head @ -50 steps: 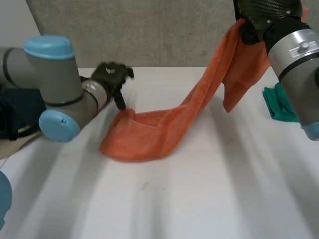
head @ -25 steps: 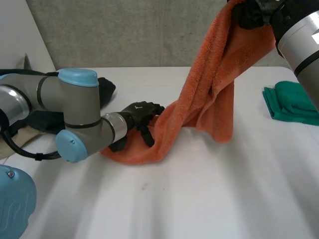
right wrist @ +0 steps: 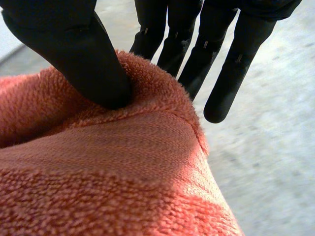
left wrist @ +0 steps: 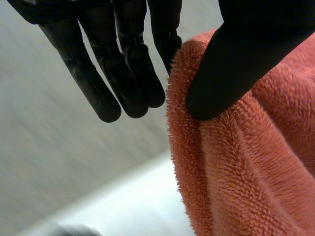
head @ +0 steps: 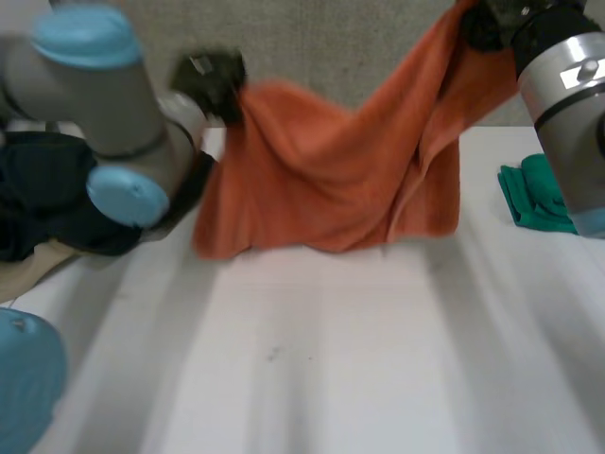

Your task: Fold the laundry.

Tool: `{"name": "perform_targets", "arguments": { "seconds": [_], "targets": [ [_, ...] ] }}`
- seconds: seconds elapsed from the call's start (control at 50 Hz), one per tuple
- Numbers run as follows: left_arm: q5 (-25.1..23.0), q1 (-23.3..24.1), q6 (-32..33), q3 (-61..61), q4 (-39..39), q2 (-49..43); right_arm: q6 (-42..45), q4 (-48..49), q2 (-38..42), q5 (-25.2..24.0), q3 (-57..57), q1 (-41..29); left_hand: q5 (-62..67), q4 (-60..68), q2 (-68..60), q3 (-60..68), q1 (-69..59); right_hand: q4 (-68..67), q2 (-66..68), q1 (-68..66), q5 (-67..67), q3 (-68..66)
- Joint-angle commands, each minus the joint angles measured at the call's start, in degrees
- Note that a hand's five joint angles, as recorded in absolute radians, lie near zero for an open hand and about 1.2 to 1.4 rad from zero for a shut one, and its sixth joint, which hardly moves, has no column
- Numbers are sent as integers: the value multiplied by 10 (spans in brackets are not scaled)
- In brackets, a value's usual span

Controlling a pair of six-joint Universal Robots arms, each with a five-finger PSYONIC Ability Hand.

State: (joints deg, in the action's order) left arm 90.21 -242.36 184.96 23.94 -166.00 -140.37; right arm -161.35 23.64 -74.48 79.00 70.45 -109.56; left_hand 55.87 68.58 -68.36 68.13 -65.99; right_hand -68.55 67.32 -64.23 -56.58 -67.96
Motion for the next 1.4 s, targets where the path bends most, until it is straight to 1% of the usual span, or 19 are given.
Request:
{"name": "perform_targets", "arguments": {
  "seconds": [0.02, 0.1, 0.22, 0.38, 0.48, 0.58, 0.6, 0.62, 0.68, 0.7, 0.74, 0.8, 0.92, 0.98, 1.08, 1.16, 1.26, 1.32, 1.4],
  "targets": [
    [46, -28, 1, 0, -132, 88, -4, 229, 65, 34, -21, 13, 141, 114, -116, 119, -140, -114, 127, -158, -134, -120],
    [45, -28, 2, 93, -154, 135, -21, 306, 89, 28, -8, 22, 141, 114, -116, 119, -140, -114, 127, -158, -134, -120],
    [45, -29, 10, 231, -157, 173, -59, 273, 99, 0, 36, 47, 141, 114, -116, 119, -140, -114, 127, -158, -134, -120],
    [52, -26, 18, 427, -154, 185, -45, 82, 87, -69, 137, 72, 141, 114, -116, 119, -140, -114, 127, -158, -134, -120],
    [59, -27, 43, 529, -152, 172, 13, -49, 91, -114, 202, 91, 141, 114, -116, 119, -140, -114, 127, -158, -134, -120],
    [57, -20, 68, 580, -149, 167, 101, -126, 106, -140, 238, 93, 138, 111, -113, 116, -137, -114, 127, -158, -134, -120],
    [56, -17, 73, 583, -147, 167, 117, -136, 107, -141, 239, 94, 98, 71, -73, 76, -97, -98, 110, -141, -117, -104],
    [53, -14, 80, 588, -142, 171, 143, -151, 105, -141, 239, 94, -4, -31, 29, -26, 5, -21, 33, -64, -41, -27],
    [52, -12, 89, 591, -131, 182, 155, -169, 100, -138, 237, 94, -191, -218, 216, -214, 192, 213, -200, 170, 193, 207],
    [51, -12, 95, 590, -128, 191, 145, -177, 93, -132, 232, 94, -301, -329, 326, -324, 303, 399, -386, 355, 379, 393],
    [49, -14, 100, 586, -125, 202, 131, -184, 83, -122, 225, 95, -385, -412, 410, -407, 386, 454, -442, 411, 434, 448],
    [46, -22, 116, 574, -122, 220, 95, -202, 62, -92, 205, 97, -429, -456, 454, -451, 430, 515, -502, 471, 495, 509],
    [18, -38, 177, 548, -126, 234, 35, -291, 33, -39, 148, 122, -459, -486, 484, -482, 460, 522, -509, 478, 502, 516],
    [0, -46, 216, 536, -128, 229, 28, -336, 41, -29, 124, 129, -462, -489, 487, -485, 464, 512, -499, 468, 492, 506],
    [-61, -72, 296, 505, -126, 206, 28, -424, 71, -23, 84, 141, -462, -489, 487, -485, 464, 490, -477, 446, 470, 484],
    [-107, -91, 327, 475, -124, 182, 11, -462, 90, -23, 85, 142, -459, -486, 484, -482, 460, 483, -471, 440, 463, 477],
    [-155, -106, 329, 436, -103, 157, -34, -427, 112, -21, 122, 129, -457, -484, 482, -480, 459, 468, -455, 425, 448, 462],
    [-166, -110, 324, 421, -95, 150, -43, -391, 122, -10, 135, 117, -456, -483, 481, -478, 457, 446, -434, 403, 426, 440],
    [-180, -114, 314, 396, -91, 136, -56, -338, 138, 19, 144, 101, -456, -483, 481, -478, 457, 342, -330, 299, 322, 336]
  ]
}}
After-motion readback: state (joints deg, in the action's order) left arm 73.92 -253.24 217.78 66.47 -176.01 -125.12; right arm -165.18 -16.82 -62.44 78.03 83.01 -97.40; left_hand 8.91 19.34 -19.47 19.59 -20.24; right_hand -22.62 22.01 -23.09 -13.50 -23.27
